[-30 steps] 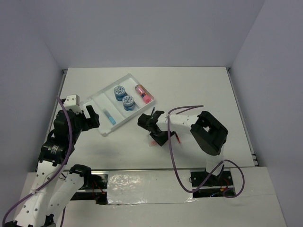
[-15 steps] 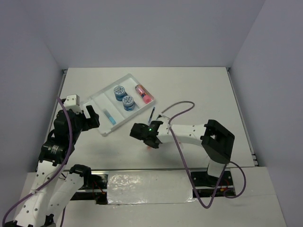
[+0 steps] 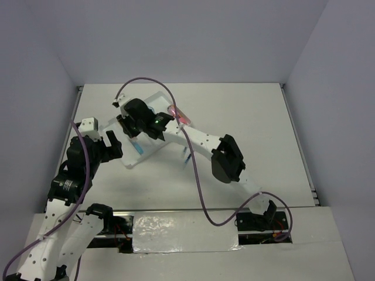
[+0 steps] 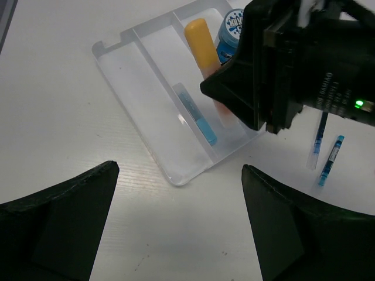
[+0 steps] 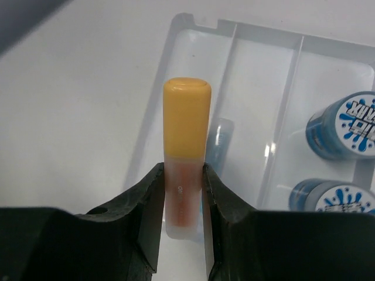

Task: Sort the stationery into containers
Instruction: Place the stationery in the storage box, then pick up the pen from the center of the board.

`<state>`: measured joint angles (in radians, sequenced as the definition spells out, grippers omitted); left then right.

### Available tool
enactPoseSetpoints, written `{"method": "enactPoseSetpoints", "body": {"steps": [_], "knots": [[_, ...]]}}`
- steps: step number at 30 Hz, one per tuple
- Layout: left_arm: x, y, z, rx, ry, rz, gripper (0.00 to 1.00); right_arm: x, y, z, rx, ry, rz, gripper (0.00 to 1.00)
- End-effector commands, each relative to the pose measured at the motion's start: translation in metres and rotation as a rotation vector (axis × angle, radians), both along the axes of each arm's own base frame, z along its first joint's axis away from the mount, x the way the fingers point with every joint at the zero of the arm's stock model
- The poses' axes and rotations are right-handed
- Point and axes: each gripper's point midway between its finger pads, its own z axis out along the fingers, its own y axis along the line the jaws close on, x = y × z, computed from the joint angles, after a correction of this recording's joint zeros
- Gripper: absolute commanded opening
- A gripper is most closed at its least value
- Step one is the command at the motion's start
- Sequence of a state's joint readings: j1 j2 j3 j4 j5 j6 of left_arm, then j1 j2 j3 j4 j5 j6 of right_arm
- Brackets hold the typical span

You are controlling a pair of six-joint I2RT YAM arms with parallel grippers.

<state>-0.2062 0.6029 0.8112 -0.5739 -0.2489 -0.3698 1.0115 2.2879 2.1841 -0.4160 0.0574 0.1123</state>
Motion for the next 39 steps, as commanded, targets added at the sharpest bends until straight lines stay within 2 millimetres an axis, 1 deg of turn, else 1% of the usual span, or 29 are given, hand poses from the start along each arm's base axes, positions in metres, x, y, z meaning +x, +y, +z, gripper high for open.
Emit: {"method": "enactPoseSetpoints", "body": {"steps": [1,3,5,11,14,15,17,18,19,20,21,22,23,24,25,26,27,28,29,30,31,32,33,34,35,36,37,38,39], "knots": [[0.001,0.004,0.009,-0.001,-0.039,0.024,0.99,0.006,-0.001,-0.010,-0.087,-0.078,0.205,0.09],[0.000,0.004,0.010,-0.003,-0.045,0.026,0.99,0.020,-0.007,-0.012,-0.081,-0.079,0.180,0.15],[0.000,0.004,0.011,-0.004,-0.049,0.028,0.99,0.027,-0.012,-0.014,-0.061,-0.051,0.170,0.16],[0.001,0.003,0.010,-0.003,-0.042,0.020,0.99,0.015,-0.012,-0.039,-0.054,0.032,0.224,0.34],[0.001,0.004,0.010,-0.004,-0.044,0.023,0.99,0.013,-0.012,-0.040,-0.042,0.047,0.222,0.46],[0.000,0.004,0.009,-0.004,-0.044,0.023,0.99,0.014,-0.014,-0.042,-0.045,0.050,0.209,0.60],[0.001,0.003,0.010,-0.004,-0.043,0.022,0.99,0.015,-0.015,-0.035,-0.035,0.048,0.193,0.72],[0.001,0.004,0.010,-0.004,-0.044,0.023,0.99,0.016,-0.016,-0.028,-0.028,0.042,0.184,0.89],[0.001,0.003,0.009,-0.003,-0.040,0.022,0.99,0.019,-0.019,-0.023,-0.019,0.043,0.165,1.00],[0.001,0.003,0.009,-0.002,-0.037,0.020,0.99,0.023,-0.023,-0.019,-0.020,0.037,0.148,1.00],[0.001,0.002,0.009,-0.002,-0.040,0.017,0.99,0.026,-0.031,0.003,0.010,0.032,0.086,1.00],[0.002,-0.001,0.009,-0.007,-0.040,0.000,0.99,0.030,-0.045,0.000,0.000,0.046,0.040,1.00],[0.003,-0.002,0.012,-0.006,-0.045,-0.011,0.99,0.034,-0.057,0.010,0.010,0.046,-0.006,1.00],[0.004,-0.006,0.015,-0.014,-0.052,-0.033,0.99,0.036,-0.078,0.057,0.094,0.013,-0.100,1.00],[0.008,-0.011,0.012,-0.015,-0.038,-0.057,0.99,0.040,-0.110,0.032,0.059,0.062,-0.187,1.00],[0.010,-0.016,0.013,-0.028,-0.029,-0.075,0.99,0.042,-0.134,0.045,0.084,0.054,-0.269,0.99],[0.010,-0.017,0.009,-0.042,0.010,-0.067,0.99,0.033,-0.167,0.088,0.188,0.046,-0.381,0.99],[0.016,-0.034,0.004,-0.098,0.053,-0.119,0.99,0.036,-0.215,0.056,0.123,0.071,-0.536,1.00],[0.019,-0.047,0.003,-0.132,0.068,-0.163,0.99,0.024,-0.248,0.089,0.194,0.045,-0.597,1.00],[0.025,-0.062,-0.006,-0.151,0.115,-0.197,0.99,0.012,-0.269,0.084,0.205,0.076,-0.645,1.00],[0.034,-0.077,-0.001,-0.168,0.088,-0.227,0.99,-0.003,-0.293,0.047,0.147,0.122,-0.680,1.00],[0.032,-0.107,0.000,-0.154,0.082,-0.286,0.99,-0.016,-0.316,0.068,0.212,0.094,-0.699,1.00],[0.036,-0.126,-0.002,-0.136,0.082,-0.323,0.99,-0.026,-0.328,0.063,0.224,0.103,-0.713,0.99],[0.050,-0.155,-0.005,-0.122,0.079,-0.378,0.99,-0.040,-0.342,0.034,0.184,0.140,-0.734,0.99],[0.044,-0.187,-0.009,-0.102,0.096,-0.473,0.99,-0.052,-0.355,0.046,0.230,0.122,-0.734,0.98],[0.058,-0.212,-0.022,-0.067,0.146,-0.521,0.94,-0.063,-0.361,0.030,0.211,0.141,-0.725,0.98],[0.062,-0.232,-0.026,-0.060,0.162,-0.568,0.90,-0.070,-0.363,0.028,0.224,0.145,-0.708,0.98],[0.068,-0.243,-0.033,-0.045,0.180,-0.582,0.83,-0.085,-0.359,0.042,0.288,0.134,-0.630,0.97],[0.080,-0.254,-0.058,-0.009,0.233,-0.580,0.70,-0.091,-0.356,0.038,0.306,0.134,-0.594,0.96]]}}
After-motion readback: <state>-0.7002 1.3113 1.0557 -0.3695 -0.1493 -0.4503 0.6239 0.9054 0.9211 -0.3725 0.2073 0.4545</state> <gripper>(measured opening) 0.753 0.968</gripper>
